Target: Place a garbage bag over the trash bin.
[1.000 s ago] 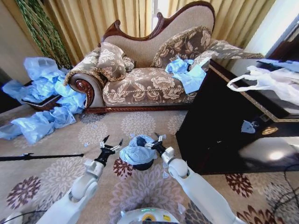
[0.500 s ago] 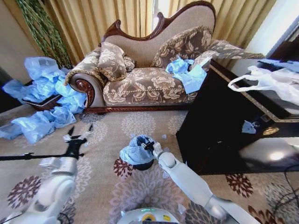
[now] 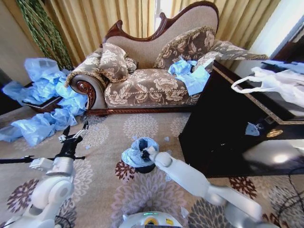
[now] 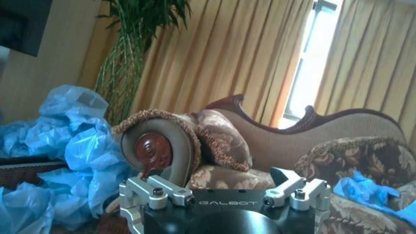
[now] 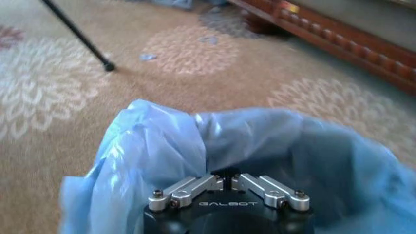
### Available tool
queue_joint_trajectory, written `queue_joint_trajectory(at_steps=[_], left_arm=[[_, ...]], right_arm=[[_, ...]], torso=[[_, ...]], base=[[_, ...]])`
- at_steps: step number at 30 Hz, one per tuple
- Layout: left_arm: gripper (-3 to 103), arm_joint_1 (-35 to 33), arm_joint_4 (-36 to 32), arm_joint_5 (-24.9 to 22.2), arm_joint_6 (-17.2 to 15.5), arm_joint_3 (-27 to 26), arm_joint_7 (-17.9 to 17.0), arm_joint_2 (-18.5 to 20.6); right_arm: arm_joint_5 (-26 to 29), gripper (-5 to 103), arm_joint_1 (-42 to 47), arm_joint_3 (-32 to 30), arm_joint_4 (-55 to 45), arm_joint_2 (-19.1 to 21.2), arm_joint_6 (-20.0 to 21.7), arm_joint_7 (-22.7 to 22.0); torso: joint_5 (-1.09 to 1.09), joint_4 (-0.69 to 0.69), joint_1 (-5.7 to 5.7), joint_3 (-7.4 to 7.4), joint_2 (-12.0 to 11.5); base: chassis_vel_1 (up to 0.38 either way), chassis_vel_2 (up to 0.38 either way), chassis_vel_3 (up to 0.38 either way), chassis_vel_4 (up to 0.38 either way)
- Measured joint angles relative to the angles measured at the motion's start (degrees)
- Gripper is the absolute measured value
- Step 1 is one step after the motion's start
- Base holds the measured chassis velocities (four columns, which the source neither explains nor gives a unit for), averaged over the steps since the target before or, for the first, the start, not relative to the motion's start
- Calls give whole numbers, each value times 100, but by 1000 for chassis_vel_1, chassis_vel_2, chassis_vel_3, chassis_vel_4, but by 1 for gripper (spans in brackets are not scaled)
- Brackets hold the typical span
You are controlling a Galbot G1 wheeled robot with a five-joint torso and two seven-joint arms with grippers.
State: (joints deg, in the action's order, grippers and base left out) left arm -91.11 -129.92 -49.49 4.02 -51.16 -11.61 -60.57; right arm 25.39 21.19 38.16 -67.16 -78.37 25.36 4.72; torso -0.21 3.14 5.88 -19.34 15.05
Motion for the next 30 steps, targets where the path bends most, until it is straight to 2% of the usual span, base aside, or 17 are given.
queue_joint_trajectory(at_steps=[4, 5, 9, 12, 19, 26, 30], left_arm=[[100, 40, -64, -6, 20, 114, 52, -30], [100, 40, -64, -6, 20, 114, 52, -30], [100, 140, -73, -3, 20, 256, 74, -32], [100, 273, -42, -35, 13, 307, 78, 30], [100, 292, -45, -127, -17, 287, 82, 105], [100, 371, 12, -215, -42, 330, 116, 53], [100, 387, 37, -202, -42, 418, 120, 11]], right_arm=[[-186, 0, -431, 313, 408, -174, 226, 447], [-186, 0, -431, 313, 408, -174, 226, 447], [-247, 0, -709, 554, 358, 3, 365, 611], [-223, 0, -831, 681, 28, 329, 496, 625], [-294, 0, -910, 832, 68, 513, 515, 804], [-418, 0, -1021, 1247, 60, 831, 616, 1121], [-501, 0, -1173, 1335, 30, 785, 614, 1199]], torso=[[0, 2, 0, 0, 0], [0, 2, 0, 0, 0], [0, 3, 0, 0, 0], [1, 5, 0, 0, 0], [2, 1, 0, 0, 0], [2, 4, -1, 0, 0], [0, 4, 0, 0, 0]], base=[[0, 0, 0, 0], [0, 0, 0, 0], [0, 0, 0, 0], [0, 0, 0, 0], [0, 0, 0, 0], [0, 0, 0, 0], [0, 0, 0, 0]])
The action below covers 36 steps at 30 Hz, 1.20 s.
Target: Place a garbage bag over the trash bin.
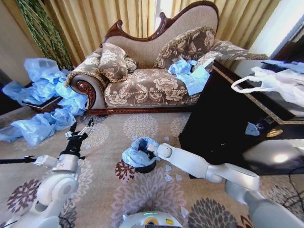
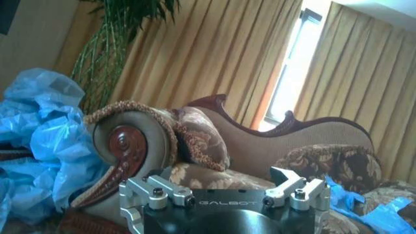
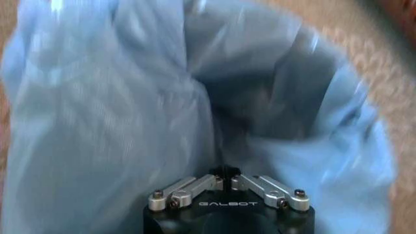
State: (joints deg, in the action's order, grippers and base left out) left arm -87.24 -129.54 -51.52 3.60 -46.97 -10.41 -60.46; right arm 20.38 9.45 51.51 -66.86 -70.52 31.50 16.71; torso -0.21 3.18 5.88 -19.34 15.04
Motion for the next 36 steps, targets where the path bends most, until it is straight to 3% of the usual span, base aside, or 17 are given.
queue_joint_trajectory(at_steps=[9, 12, 32, 36], left_arm=[[100, 12, -121, -17, -71, 101, -16, 120], [100, 69, -172, -80, -98, 109, -18, 130], [100, 189, -32, -186, -111, 236, 5, 138], [100, 226, 9, -186, -128, 312, -17, 136]], right_arm=[[-147, 0, -295, 205, 580, -888, -41, 159], [-328, 0, -371, 402, 1053, -1125, -87, 275], [-1153, 0, -507, 949, 1032, -829, -442, 992], [-1083, 0, -465, 835, 1125, -1016, -497, 975]], torso=[[1, -6, 0, 0, 0], [1, -1, 0, 0, 0], [1, -2, 0, 0, 0], [1, -1, 0, 0, 0]], base=[[0, 0, 0, 0], [0, 0, 0, 0], [0, 0, 0, 0], [0, 0, 0, 0]])
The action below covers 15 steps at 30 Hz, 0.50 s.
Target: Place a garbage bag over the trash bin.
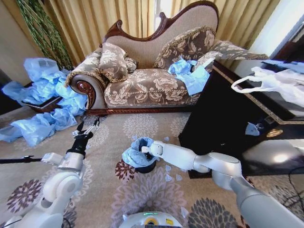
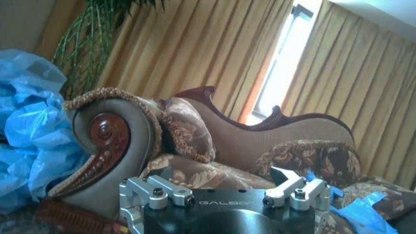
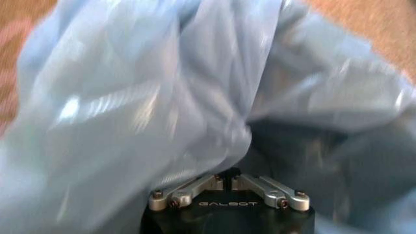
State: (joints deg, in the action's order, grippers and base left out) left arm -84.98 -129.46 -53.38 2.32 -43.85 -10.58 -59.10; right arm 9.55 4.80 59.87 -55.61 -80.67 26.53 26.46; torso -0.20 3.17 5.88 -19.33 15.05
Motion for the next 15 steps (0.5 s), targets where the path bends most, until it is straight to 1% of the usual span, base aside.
queue_joint_trajectory(at_steps=[1, 5, 7, 9, 10, 13, 15], left_arm=[[100, 0, 0, 0, 0, 0, 0, 0], [100, 13, 2, -22, -43, 41, -30, 23], [100, 11, 1, -38, -49, 43, -31, 23], [100, 7, -9, -63, -59, 57, -34, 11], [100, 7, -9, -63, -59, 57, -34, 11], [100, 53, -54, -285, -107, 47, -80, 26], [100, 75, -46, -311, -113, 43, -84, 42]], right_arm=[[0, 0, 0, 0, 0, 0, 0, 0], [-309, 0, 52, -431, 828, -438, -249, -120], [-398, 0, 40, -501, 999, -475, -296, -120], [-496, 0, -22, -531, 1187, -413, -351, -100], [-496, 0, -22, -531, 1187, -413, -351, -100], [-472, 0, -50, -418, 1084, -158, -349, -51], [-465, 0, -45, -405, 1053, -118, -343, -48]], torso=[[0, 0, 0, 0, 0], [1, -4, 0, 0, 0], [0, -4, 0, 0, 0], [0, 0, 0, 0, 0], [0, 0, 0, 0, 0], [1, 0, 0, 0, 0], [1, 0, 0, 0, 0]], base=[[0, 0, 0, 0], [0, 0, 0, 0], [0, 0, 0, 0], [0, 0, 0, 0], [0, 0, 0, 0], [0, 0, 0, 0], [0, 0, 0, 0]])
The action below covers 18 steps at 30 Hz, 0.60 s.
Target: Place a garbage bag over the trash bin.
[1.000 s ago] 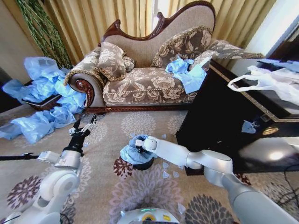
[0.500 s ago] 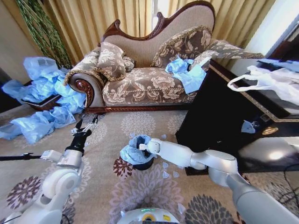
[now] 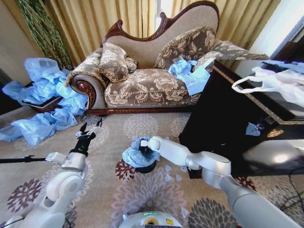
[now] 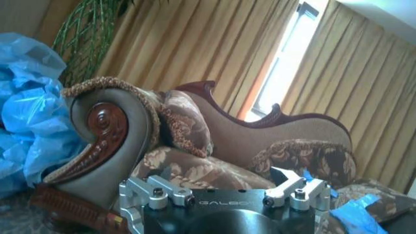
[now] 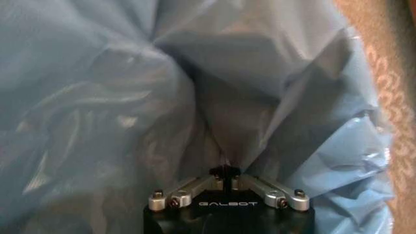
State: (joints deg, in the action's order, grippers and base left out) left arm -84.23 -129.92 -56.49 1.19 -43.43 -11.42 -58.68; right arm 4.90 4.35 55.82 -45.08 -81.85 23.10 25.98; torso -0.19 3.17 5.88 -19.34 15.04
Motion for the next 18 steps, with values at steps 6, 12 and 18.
queue_joint_trajectory(at_steps=[6, 12, 18], left_arm=[[100, 53, 60, -69, -11, 6, -3, 50], [100, -63, 2, -56, -16, 50, -3, -20], [100, -143, -17, -66, -16, -29, 6, -31]], right_arm=[[-26, 0, 79, 72, -420, 309, 67, 8], [-61, 0, 115, 111, -657, 136, 96, -30], [-202, 0, 162, 132, -576, -96, 61, -32]], torso=[[0, 1, 0, 0, 0], [-1, -3, 0, 0, 0], [-1, -2, 0, 0, 0]], base=[[0, 0, 0, 0], [0, 0, 0, 0], [0, 0, 0, 0]])
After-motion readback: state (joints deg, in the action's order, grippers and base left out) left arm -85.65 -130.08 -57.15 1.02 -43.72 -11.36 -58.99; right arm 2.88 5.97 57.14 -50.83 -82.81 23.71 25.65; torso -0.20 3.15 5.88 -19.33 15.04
